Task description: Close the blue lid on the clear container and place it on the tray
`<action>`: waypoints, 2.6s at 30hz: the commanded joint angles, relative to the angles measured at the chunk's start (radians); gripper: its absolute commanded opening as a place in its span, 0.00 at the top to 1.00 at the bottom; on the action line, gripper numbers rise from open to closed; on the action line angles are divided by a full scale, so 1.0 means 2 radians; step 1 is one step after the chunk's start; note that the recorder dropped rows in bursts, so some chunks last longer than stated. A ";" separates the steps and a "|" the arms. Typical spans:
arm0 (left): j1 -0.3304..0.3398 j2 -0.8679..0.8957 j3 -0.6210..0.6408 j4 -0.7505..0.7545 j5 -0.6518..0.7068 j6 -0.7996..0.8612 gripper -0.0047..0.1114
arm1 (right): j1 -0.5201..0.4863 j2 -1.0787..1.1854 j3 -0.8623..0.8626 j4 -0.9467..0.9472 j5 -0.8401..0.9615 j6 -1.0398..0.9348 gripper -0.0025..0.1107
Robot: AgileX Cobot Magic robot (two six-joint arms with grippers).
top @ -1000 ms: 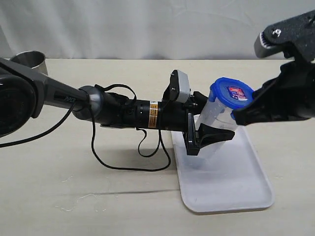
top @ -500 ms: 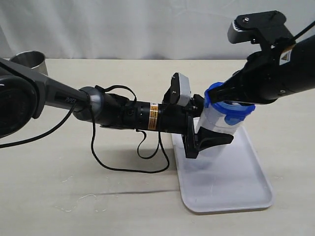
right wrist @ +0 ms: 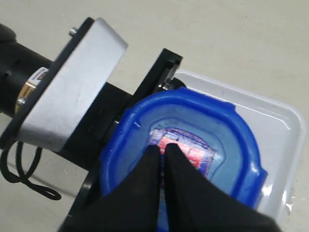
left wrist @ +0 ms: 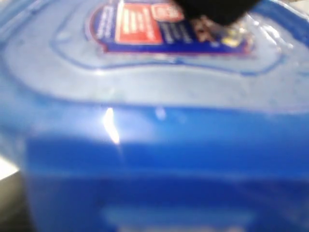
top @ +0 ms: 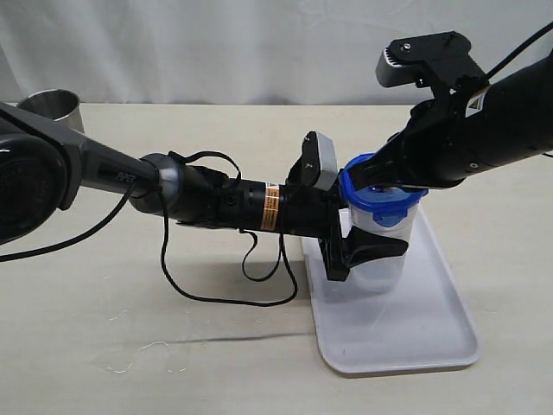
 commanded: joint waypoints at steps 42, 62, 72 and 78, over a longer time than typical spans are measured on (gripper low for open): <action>0.002 -0.006 -0.003 -0.002 0.029 -0.004 0.16 | -0.004 0.003 0.001 -0.104 0.043 0.076 0.94; 0.065 -0.019 -0.003 0.138 0.027 -0.102 0.19 | -0.004 0.003 0.001 -0.104 0.044 0.076 0.94; 0.084 -0.019 -0.003 0.199 0.029 -0.112 0.85 | -0.004 0.003 0.001 -0.104 0.045 0.076 0.94; 0.108 -0.034 -0.003 0.246 0.035 -0.200 0.96 | -0.004 0.003 0.001 -0.104 0.045 0.076 0.94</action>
